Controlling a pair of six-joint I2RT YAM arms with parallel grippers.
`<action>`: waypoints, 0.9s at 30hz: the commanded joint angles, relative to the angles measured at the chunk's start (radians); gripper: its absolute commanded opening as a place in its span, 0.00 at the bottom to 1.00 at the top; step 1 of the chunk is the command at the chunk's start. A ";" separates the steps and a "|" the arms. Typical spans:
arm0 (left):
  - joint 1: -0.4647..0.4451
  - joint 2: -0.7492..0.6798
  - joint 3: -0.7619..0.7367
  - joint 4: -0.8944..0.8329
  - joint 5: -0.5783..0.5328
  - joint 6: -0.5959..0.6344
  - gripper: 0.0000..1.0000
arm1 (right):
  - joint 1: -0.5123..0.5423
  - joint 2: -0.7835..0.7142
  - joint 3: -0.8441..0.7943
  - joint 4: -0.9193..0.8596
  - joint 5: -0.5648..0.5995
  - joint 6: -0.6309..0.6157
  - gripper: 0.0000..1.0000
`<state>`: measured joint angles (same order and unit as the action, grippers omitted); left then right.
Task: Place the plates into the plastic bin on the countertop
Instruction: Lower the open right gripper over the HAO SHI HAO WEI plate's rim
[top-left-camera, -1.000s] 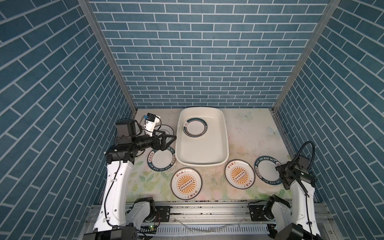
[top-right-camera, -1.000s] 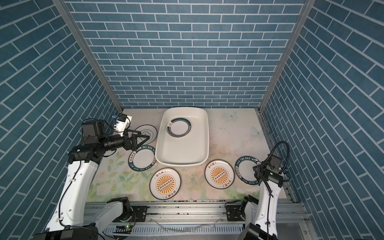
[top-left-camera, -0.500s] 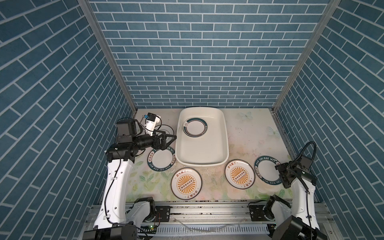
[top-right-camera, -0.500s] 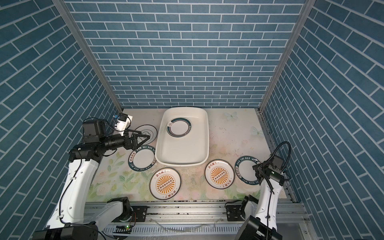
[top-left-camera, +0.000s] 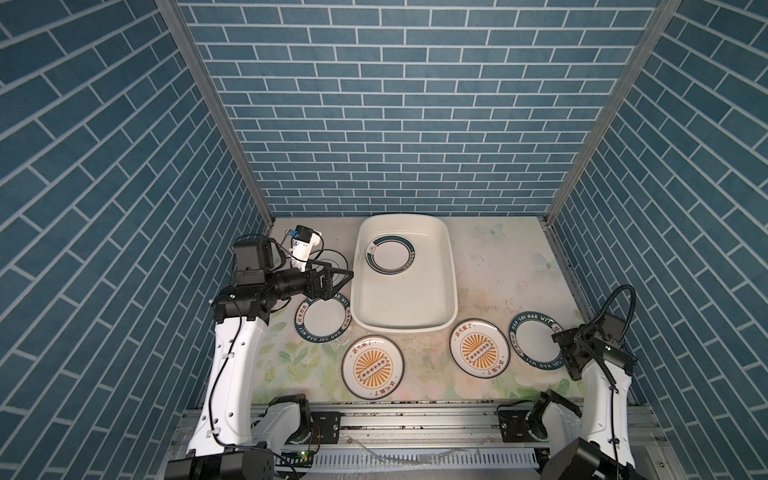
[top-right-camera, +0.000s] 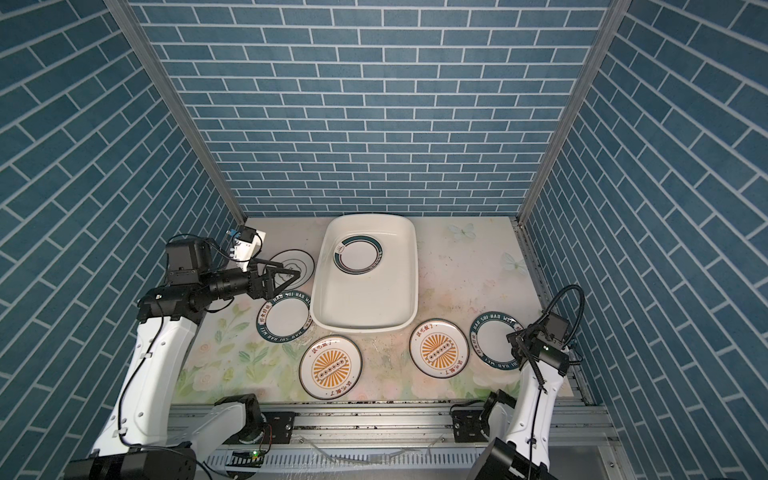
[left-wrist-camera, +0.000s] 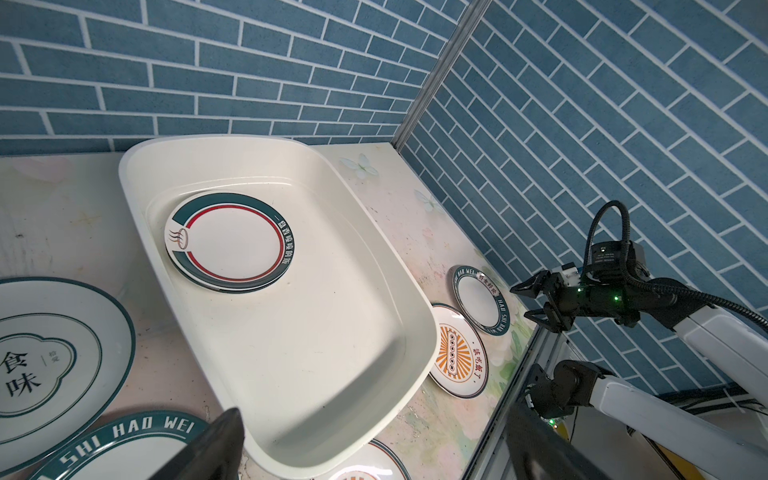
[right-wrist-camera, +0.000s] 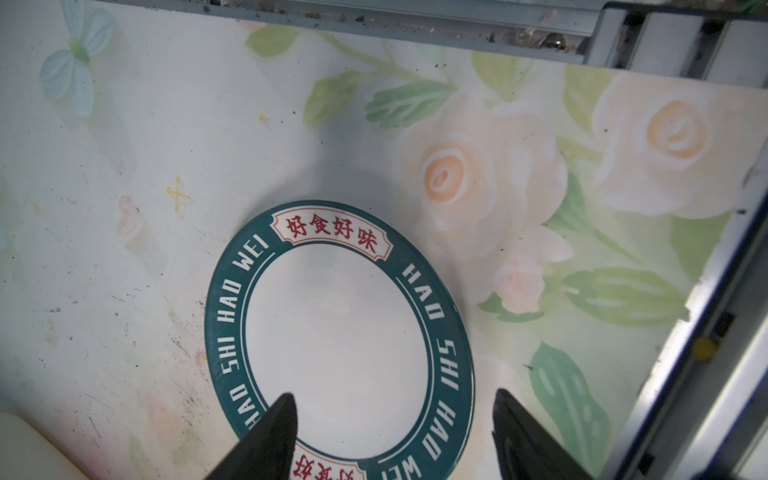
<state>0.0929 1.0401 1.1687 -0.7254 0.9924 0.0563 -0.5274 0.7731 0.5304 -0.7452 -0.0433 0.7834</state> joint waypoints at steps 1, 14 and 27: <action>-0.005 -0.003 0.028 -0.012 0.012 0.005 0.99 | -0.008 -0.004 0.034 -0.061 0.080 -0.019 0.74; -0.006 -0.015 0.025 -0.017 0.005 0.009 0.99 | -0.045 0.072 -0.034 0.051 0.009 -0.020 0.74; -0.007 -0.020 0.023 -0.021 0.006 0.011 1.00 | -0.100 0.079 -0.088 0.113 -0.072 -0.026 0.74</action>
<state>0.0910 1.0370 1.1725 -0.7357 0.9909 0.0570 -0.6159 0.8486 0.4580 -0.6502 -0.0792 0.7761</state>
